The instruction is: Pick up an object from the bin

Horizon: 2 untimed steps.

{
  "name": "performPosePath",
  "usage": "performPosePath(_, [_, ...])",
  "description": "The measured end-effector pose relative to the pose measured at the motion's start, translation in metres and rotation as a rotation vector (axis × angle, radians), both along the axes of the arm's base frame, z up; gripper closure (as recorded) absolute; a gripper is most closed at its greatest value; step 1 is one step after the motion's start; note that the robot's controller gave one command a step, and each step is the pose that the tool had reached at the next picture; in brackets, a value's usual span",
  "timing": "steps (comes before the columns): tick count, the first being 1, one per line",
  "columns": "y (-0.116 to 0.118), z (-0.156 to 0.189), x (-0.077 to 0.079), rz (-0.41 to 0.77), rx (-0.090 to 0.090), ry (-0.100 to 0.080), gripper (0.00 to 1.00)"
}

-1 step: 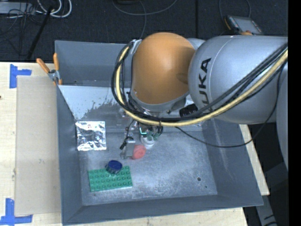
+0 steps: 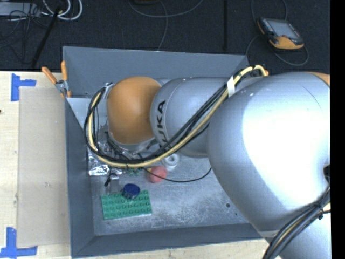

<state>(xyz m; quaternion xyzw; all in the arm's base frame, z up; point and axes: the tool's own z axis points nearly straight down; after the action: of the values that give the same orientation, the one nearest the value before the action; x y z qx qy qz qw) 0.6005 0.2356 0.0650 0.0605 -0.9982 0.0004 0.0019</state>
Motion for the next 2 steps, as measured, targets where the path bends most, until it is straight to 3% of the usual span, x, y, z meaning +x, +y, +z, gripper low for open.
performPosePath(1, [-0.0085, 0.0358, 0.0001, -0.121, 0.002, -0.007, 0.0])
performPosePath(2, [0.0009, 0.0349, 0.0016, -0.215, 0.002, -0.005, 0.0])
